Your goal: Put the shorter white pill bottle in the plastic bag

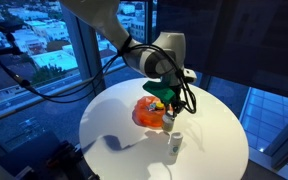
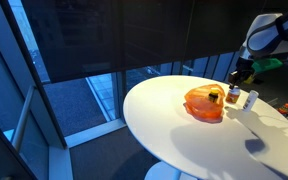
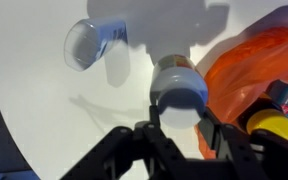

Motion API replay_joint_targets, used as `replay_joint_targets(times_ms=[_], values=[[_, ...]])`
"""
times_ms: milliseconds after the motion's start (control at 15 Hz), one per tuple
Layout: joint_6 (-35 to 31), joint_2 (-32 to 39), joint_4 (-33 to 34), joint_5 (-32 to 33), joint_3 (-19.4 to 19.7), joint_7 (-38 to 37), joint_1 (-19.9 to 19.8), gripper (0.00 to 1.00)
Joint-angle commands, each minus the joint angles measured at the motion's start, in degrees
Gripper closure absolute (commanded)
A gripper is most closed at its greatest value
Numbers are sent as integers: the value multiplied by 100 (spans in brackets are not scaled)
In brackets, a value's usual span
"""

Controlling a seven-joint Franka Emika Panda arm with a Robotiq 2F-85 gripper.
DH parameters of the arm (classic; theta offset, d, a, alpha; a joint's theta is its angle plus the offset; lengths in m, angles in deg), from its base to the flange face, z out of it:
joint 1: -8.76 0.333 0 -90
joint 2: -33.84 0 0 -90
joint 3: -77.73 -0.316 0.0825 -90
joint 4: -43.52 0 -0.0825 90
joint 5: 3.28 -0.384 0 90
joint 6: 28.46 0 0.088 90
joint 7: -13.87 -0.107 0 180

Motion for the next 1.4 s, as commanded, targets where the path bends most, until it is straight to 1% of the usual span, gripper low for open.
replay_joint_targets(times_ms=[0,333,667,1067,1200,1333], values=[[515,-517,-43,84,-58,-63,116,81],[601,-864,0,-19,-271,24,277,81],[505,-972,44,-97,-539,92,456,81],[355,-773,62,-352,-814,359,546,81],[314,-690,56,-435,-872,497,537,81],[228,-566,56,-369,-871,520,544,81]])
